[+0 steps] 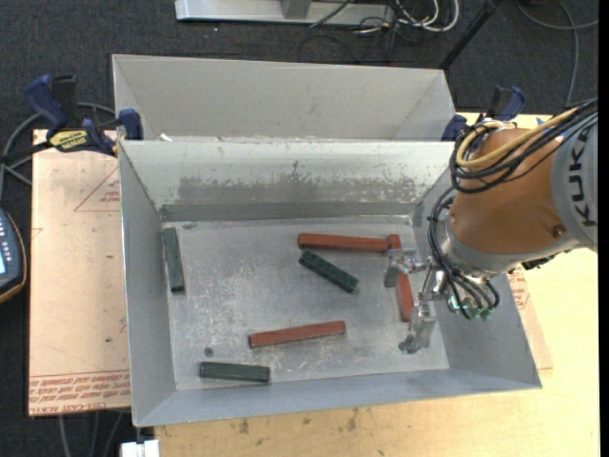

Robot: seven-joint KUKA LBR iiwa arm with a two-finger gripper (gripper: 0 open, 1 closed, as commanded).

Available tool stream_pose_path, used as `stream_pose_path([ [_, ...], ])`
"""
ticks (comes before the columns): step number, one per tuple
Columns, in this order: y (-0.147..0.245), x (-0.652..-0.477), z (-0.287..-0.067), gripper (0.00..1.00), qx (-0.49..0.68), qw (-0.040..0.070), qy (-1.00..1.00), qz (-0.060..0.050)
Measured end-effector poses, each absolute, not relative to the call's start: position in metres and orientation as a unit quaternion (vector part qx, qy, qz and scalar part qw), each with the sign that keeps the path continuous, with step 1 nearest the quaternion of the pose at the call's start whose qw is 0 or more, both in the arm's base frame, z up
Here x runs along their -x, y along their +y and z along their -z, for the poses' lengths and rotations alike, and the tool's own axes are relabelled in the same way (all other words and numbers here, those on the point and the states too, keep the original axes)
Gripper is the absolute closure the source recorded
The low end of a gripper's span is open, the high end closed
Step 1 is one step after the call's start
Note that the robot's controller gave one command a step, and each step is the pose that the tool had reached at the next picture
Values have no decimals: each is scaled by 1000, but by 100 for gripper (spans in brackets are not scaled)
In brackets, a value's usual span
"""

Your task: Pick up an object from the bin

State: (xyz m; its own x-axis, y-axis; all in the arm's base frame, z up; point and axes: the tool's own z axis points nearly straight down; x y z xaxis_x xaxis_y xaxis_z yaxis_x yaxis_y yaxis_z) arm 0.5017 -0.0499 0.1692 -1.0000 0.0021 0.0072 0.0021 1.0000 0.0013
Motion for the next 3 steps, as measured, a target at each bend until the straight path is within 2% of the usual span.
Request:
stream_pose_path([
  [1, 20, -566, -70, 0, -131, -4, -991, 1],
  [2, 12, -516, -69, 0, -144, 2, -990, 1],
  [3, 80, -515, -70, 0, -153, -1, -988, 3],
])
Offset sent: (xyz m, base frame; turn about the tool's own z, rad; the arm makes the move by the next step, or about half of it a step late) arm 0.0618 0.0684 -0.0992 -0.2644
